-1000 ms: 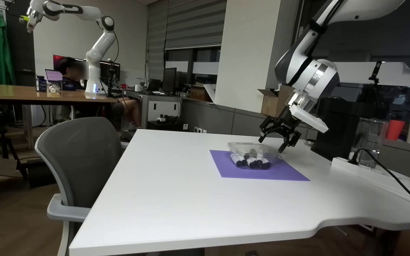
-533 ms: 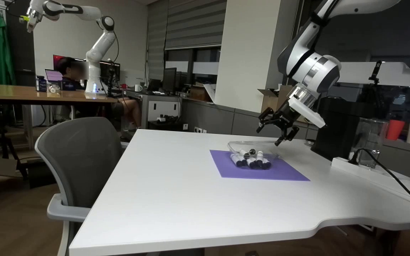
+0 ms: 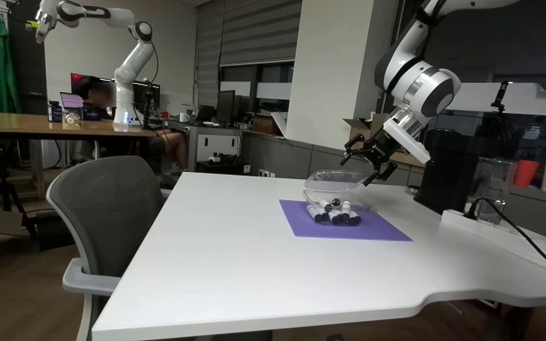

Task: Open the bowl

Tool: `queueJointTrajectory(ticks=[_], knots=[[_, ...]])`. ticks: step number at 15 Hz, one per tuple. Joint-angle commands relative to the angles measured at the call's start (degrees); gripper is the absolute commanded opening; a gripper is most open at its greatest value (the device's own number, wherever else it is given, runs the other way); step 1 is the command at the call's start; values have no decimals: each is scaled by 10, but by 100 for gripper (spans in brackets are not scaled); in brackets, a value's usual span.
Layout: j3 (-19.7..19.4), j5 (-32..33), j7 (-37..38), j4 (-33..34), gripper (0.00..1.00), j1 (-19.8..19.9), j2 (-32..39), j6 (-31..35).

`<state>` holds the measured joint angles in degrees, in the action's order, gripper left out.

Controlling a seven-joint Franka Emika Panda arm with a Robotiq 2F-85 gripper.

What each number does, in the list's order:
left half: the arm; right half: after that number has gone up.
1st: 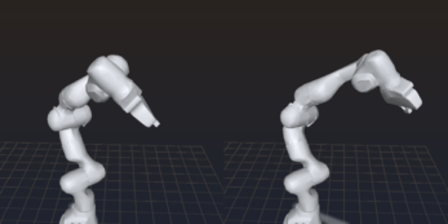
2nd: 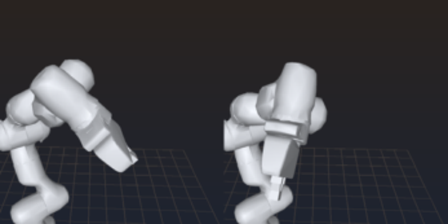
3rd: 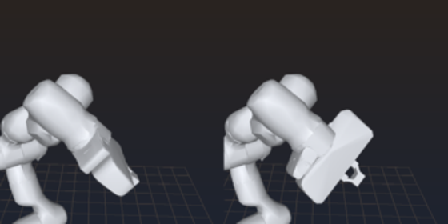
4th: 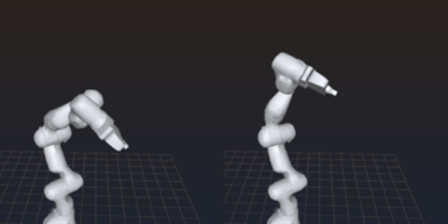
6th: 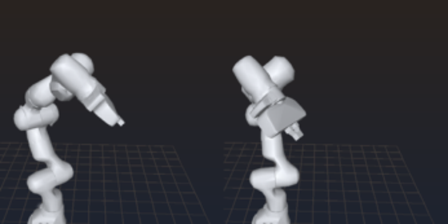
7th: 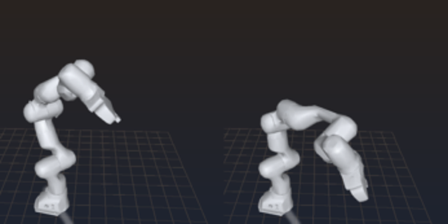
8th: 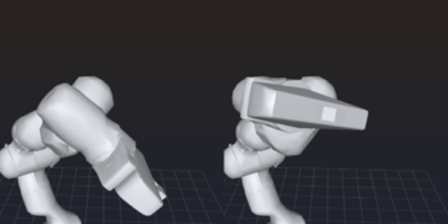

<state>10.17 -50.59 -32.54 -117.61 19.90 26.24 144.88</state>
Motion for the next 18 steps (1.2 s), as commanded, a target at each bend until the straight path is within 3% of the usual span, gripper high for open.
queueJointTrajectory(ticks=[1, 2, 3, 6, 9, 18], knots=[[-40, 45, 128, 16, 95, -50, 20, 17], [-51, 53, 161, 17, 100, -67, 27, 33], [-70, 58, 191, 18, 96, -92, 32, 43], [-68, 49, 244, 16, 100, -106, 33, 60], [-52, -1, 258, 12, 100, -108, 23, 93], [-4, -144, 239, 20, 100, -117, 3, 300]])
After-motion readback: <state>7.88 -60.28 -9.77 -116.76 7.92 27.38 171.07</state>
